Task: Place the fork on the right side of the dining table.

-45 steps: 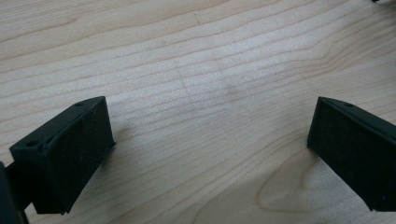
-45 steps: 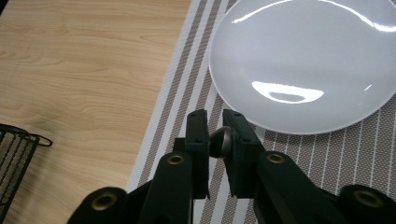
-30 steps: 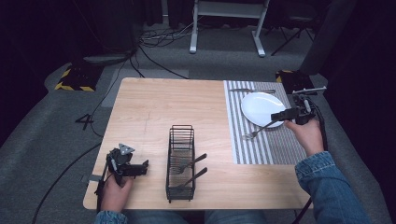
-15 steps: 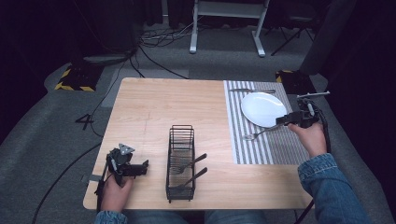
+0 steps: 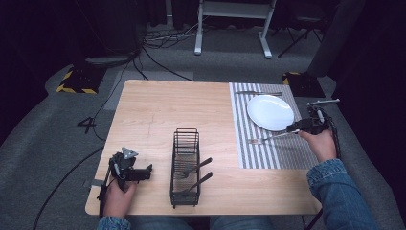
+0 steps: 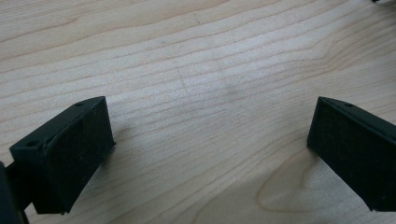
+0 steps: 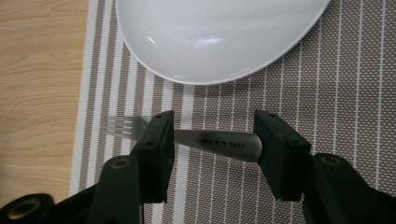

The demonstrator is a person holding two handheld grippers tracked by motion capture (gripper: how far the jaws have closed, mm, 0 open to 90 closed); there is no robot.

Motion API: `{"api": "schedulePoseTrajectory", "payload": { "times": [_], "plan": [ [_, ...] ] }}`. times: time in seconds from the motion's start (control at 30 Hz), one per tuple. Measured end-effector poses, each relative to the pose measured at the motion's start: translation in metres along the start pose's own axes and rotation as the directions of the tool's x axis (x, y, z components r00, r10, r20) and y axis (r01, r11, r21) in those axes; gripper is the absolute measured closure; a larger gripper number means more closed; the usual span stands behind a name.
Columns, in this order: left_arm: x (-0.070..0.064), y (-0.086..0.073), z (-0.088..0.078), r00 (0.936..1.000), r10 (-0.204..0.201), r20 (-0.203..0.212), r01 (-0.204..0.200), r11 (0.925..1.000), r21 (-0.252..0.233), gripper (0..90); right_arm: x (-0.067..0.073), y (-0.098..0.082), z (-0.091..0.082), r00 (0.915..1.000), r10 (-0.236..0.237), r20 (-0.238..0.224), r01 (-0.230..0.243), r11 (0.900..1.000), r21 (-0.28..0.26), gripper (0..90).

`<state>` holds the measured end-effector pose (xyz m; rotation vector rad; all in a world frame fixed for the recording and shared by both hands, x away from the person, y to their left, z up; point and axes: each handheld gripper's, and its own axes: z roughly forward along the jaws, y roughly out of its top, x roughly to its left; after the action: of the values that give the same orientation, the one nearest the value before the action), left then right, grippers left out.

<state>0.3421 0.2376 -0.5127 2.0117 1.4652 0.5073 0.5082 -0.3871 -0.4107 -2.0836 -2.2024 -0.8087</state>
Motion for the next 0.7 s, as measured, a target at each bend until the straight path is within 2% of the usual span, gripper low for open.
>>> {"api": "schedulePoseTrajectory", "payload": {
  "times": [0.13,0.4,0.7],
  "plan": [
    [0.0,0.0,0.0,1.0,0.0,0.0,0.0,1.0,0.0,0.3,-0.005,-0.002,0.007,0.9995,0.003,0.03,-0.003,1.0,0.011,48.6],
    [0.0,0.0,0.0,1.0,0.0,0.0,0.0,1.0,0.0,0.3,-0.012,-0.002,0.019,0.9981,0.019,0.059,-0.021,0.999,0.034,47.6],
    [0.0,0.0,0.0,1.0,0.0,0.0,0.0,1.0,0.0,0.3,-0.023,0.002,0.034,0.9962,0.05,0.072,-0.054,0.997,0.05,47.1]
  ]
}}
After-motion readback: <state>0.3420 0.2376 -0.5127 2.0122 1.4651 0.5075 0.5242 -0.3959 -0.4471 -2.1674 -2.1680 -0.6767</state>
